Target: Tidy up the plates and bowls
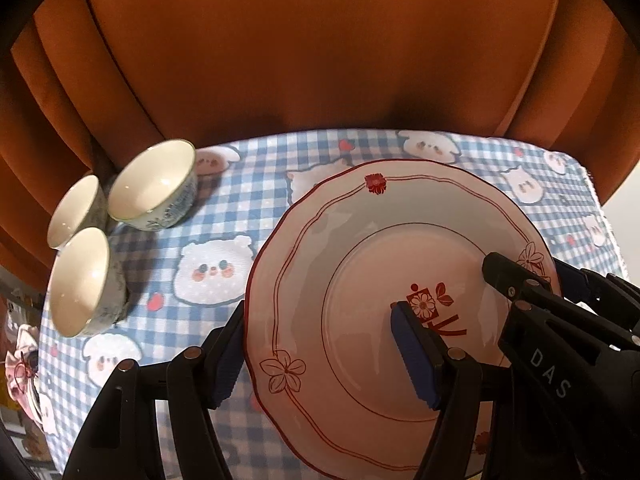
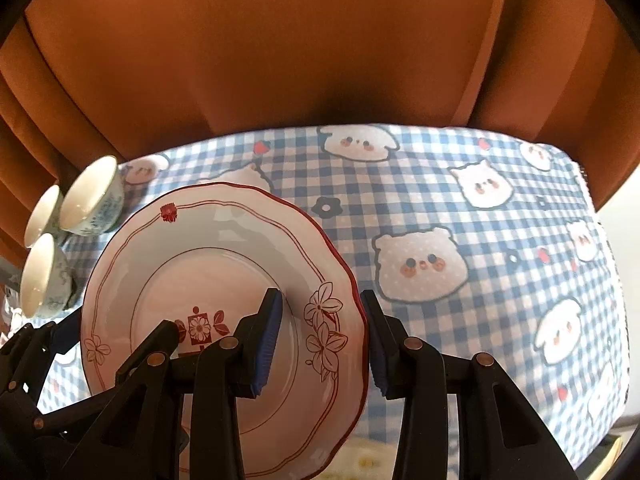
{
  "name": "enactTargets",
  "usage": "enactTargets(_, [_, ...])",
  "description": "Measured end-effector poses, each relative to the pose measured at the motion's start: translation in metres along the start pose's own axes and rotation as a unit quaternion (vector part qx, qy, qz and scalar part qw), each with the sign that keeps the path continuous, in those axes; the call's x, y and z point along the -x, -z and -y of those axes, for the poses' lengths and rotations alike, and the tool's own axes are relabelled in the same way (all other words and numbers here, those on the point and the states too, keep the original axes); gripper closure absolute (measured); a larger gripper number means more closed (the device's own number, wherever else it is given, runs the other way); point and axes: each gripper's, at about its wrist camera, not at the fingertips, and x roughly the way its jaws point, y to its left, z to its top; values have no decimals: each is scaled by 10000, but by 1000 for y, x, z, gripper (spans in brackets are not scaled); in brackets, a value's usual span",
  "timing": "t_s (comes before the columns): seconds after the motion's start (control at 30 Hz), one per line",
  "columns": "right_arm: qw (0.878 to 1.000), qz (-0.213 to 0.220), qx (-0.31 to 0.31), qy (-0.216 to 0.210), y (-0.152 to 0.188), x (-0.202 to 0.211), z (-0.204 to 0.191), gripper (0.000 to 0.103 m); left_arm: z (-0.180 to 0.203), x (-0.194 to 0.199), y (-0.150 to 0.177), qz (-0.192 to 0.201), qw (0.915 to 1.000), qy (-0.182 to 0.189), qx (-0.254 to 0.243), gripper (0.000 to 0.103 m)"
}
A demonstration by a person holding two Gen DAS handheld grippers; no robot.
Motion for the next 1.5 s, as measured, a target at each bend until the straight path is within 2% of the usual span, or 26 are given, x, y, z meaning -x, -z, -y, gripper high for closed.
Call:
enactTargets(0.33, [9990,289,-237,263,38,66,-8,59,-3,53,34,278,9989,230,-306,32])
enactTargets(0.63, [9974,278,-404,521,84,101,5,59,14,71,74,184,9977,420,-497,32])
enactTargets(0.77, [9976,82,-473,502,104,98,16,59,30,65,94,31,9975,380,-599,32])
enactTargets(1.13, [9974,-423,-461,357,148,67,54,59,63,35,134,-442,9977,308,-420,32])
enactTargets(1.5, [9972,-681,-182,264,157,41,79,59,84,17,144,-645,9975,175,-249,32])
